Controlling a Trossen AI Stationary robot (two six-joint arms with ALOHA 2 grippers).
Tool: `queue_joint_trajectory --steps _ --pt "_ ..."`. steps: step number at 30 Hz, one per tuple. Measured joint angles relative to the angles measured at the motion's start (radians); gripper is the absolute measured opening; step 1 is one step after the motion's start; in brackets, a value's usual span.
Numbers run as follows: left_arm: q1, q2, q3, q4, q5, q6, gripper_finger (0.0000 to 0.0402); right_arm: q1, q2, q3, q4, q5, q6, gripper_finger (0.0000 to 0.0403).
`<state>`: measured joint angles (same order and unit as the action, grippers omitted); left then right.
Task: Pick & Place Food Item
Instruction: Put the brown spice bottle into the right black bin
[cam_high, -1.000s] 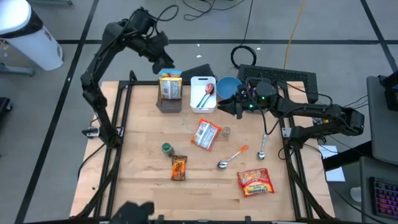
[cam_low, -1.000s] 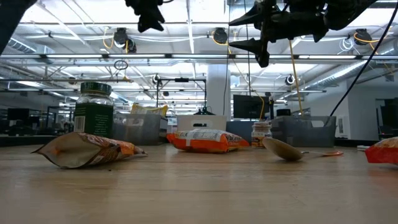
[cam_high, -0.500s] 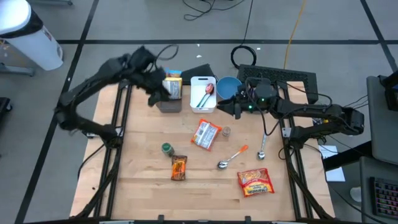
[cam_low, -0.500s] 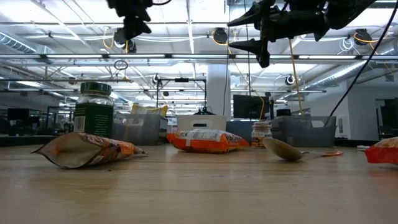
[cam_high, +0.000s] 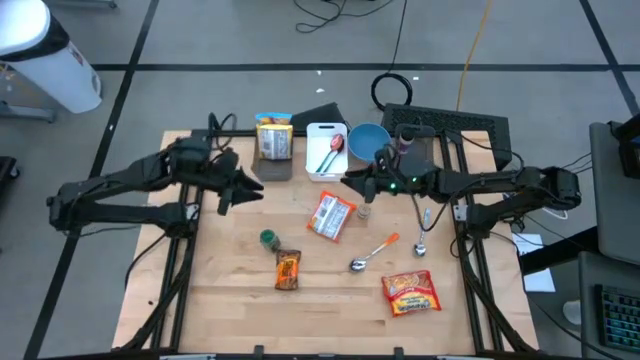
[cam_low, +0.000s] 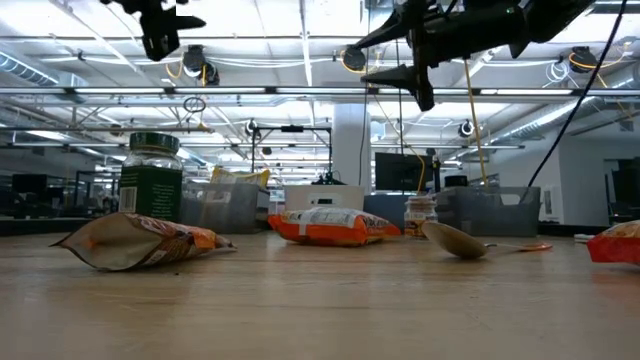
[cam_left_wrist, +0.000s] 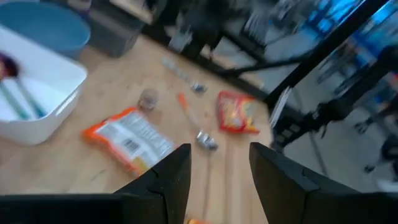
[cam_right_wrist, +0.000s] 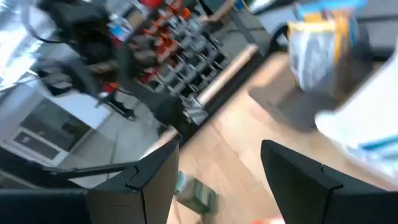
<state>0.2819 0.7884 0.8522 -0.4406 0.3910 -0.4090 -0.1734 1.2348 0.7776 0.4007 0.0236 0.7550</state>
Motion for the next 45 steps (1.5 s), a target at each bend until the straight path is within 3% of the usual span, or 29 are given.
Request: queue_joint_trajectory --steps 9,15,21,28,31,35,41,45 --pt "-0.144 -0.075 -0.208 0.329 -0.027 -0.194 0.017 0.137 0.193 -0.001 0.312 0.084 0.081 0.0222" --pt "-0.173 -0.028 -0.288 0.517 -0.036 -0.258 0.017 0.192 0.324 -0.001 0.578 0.081 0.149 0.0222" --pt "-0.174 0.056 -0.297 0.642 -0.036 -0.307 0.017 0.233 0.365 -0.001 0.682 0.081 0.15 0.0222" --pt "-0.195 0.184 -0.296 0.944 -0.025 -0.295 0.017 0.269 0.366 0.002 0.688 0.081 0.15 0.0222" --pt "-0.22 0.233 -0.296 0.995 -0.026 -0.279 0.017 0.291 0.366 0.026 0.686 0.081 0.125 0.0222" --pt "-0.251 0.266 -0.292 0.959 -0.026 -0.256 0.017 0.32 0.365 0.1 0.602 0.081 0.025 0.0222" --pt "-0.261 0.272 -0.292 0.842 -0.054 -0.239 0.017 0.333 0.366 0.237 0.275 0.08 -0.15 0.0222" --pt "-0.246 0.256 -0.292 0.778 -0.062 -0.226 0.017 0.331 0.366 0.252 0.152 0.078 -0.172 0.0222"
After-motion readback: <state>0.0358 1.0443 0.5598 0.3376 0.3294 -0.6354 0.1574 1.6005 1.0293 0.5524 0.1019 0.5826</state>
